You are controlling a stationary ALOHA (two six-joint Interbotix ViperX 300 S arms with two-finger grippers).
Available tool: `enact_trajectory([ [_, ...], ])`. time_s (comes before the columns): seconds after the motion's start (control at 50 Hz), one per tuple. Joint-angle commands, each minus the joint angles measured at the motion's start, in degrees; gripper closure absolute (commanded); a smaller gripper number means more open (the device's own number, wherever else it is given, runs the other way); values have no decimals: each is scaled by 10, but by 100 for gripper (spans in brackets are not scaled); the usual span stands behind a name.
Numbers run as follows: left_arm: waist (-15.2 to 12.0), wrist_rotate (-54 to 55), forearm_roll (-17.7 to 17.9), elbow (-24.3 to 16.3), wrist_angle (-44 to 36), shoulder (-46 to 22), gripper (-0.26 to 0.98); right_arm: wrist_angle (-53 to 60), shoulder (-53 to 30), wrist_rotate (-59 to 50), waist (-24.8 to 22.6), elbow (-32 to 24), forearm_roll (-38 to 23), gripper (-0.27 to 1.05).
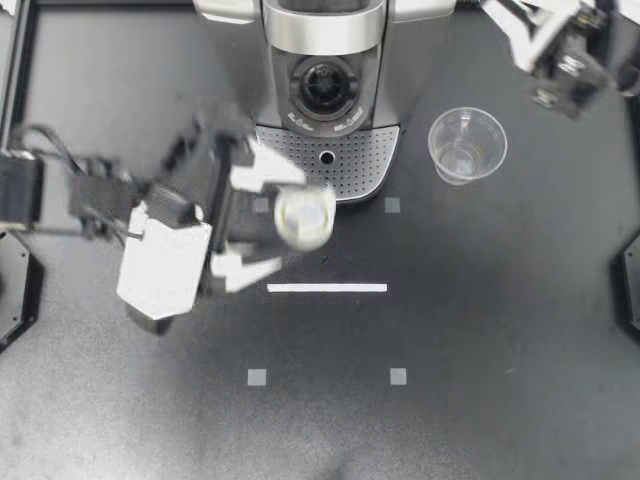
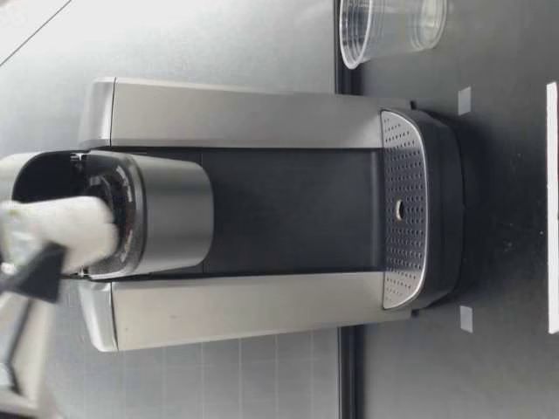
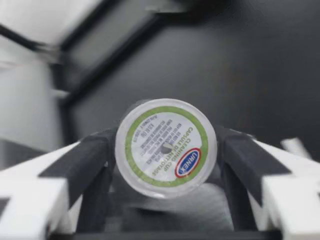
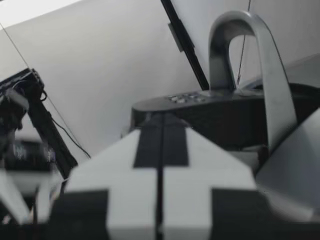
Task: Place the coffee capsule inside the capsule container, then place the cup onto the center of the cup tray, then push the 'Hot Water' and 'Travel Mug' buttons.
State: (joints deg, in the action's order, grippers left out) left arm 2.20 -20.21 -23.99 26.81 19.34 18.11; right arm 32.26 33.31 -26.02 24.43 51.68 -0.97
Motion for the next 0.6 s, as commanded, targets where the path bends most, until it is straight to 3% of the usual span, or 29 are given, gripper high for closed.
enact_trajectory([
  [0.0, -4, 2, -58, -28, 7, 15, 20, 1, 23, 1, -3, 4, -1, 77],
  [0.1, -5, 4, -106, -42, 19, 17, 20, -2, 40, 1, -3, 15, -1, 77],
  [0.18, -12, 4, -121, -46, 22, 17, 20, -3, 46, 1, -3, 18, -1, 77],
  [0.58, -59, 4, -128, -36, -6, 7, 20, -3, 47, 3, -3, 20, -1, 77],
])
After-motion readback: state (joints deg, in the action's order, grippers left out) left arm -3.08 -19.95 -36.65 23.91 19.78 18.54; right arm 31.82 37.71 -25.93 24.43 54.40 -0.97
